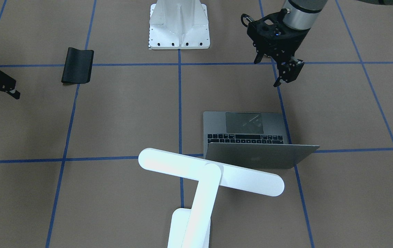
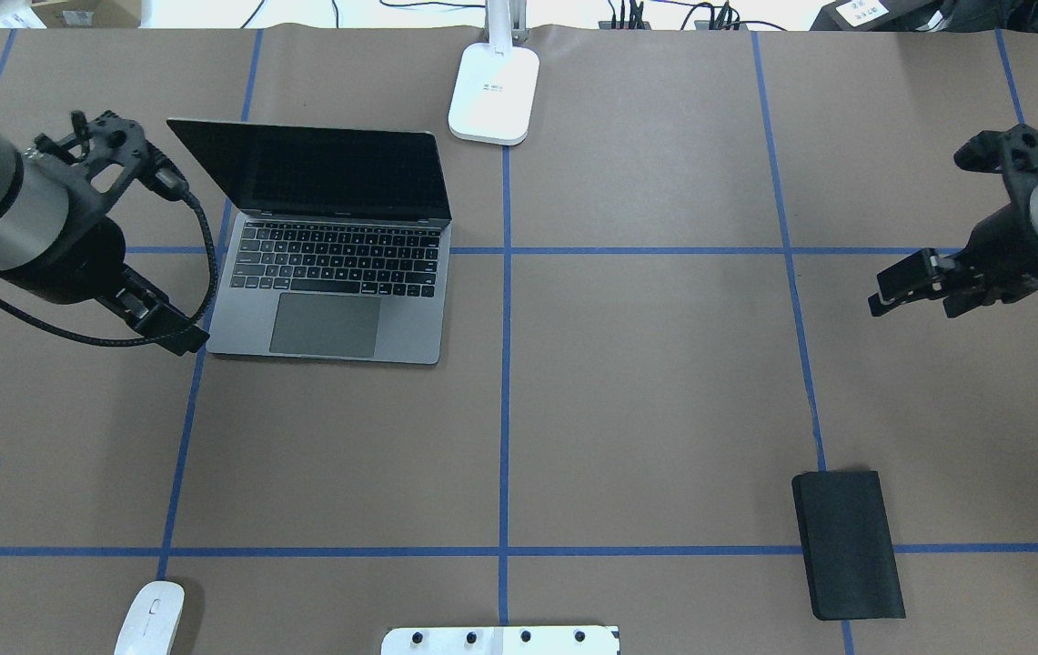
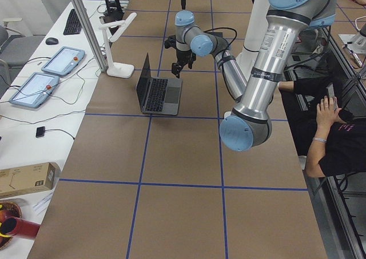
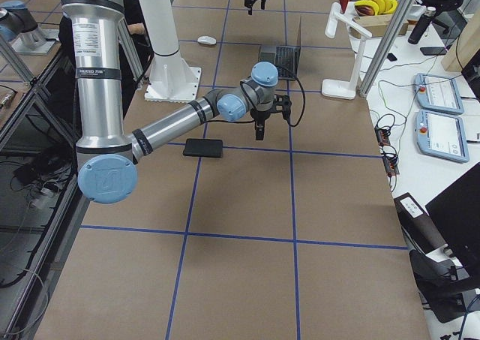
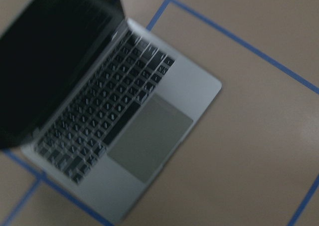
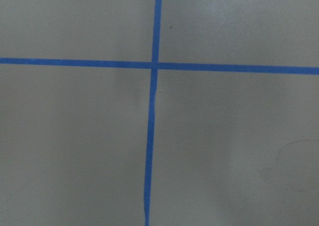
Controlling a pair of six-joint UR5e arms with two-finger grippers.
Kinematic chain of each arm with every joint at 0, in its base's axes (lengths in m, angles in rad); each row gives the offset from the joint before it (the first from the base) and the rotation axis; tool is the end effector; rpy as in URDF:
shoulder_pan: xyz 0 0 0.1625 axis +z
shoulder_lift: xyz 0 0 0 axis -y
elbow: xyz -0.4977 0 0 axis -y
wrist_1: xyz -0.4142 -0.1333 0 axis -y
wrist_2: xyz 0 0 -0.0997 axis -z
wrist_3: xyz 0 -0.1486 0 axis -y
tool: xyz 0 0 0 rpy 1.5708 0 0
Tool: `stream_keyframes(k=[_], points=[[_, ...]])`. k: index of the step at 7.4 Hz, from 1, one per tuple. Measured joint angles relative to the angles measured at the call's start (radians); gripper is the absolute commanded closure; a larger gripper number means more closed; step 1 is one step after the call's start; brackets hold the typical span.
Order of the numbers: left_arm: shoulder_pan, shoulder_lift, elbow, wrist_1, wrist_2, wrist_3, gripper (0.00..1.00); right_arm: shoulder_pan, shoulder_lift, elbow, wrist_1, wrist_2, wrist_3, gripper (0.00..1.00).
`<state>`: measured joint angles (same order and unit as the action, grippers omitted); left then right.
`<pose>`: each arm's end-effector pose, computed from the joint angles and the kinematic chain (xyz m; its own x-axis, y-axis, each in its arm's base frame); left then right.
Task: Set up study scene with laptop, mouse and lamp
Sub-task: 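Move the left gripper to the white mouse while the right gripper nears the mouse pad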
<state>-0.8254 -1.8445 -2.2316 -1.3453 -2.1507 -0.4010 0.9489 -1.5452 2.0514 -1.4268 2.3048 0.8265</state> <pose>0.3263 -0.4300 0.3380 0.5441 0.5460 -0.6370 -0.3285 0.8373 0.4371 -0.2762 -0.4432 0.4867 0.5899 -0.0404 0.8065 0.0440 0.9989 0.0179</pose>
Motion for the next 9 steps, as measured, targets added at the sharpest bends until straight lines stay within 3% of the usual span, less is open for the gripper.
stream_keyframes(k=[3,6,9], points=[[0.044,0.226,-0.015,-0.212,-0.004,-0.392,0.0,-0.19,-0.036,0.067,0.03,-0.06,0.091,0.01],[0.151,0.43,0.005,-0.392,0.003,-0.554,0.0,-0.243,-0.135,0.076,0.206,-0.069,0.097,0.01],[0.26,0.601,0.012,-0.59,0.004,-0.674,0.0,-0.295,-0.144,0.077,0.231,-0.11,0.097,0.01]])
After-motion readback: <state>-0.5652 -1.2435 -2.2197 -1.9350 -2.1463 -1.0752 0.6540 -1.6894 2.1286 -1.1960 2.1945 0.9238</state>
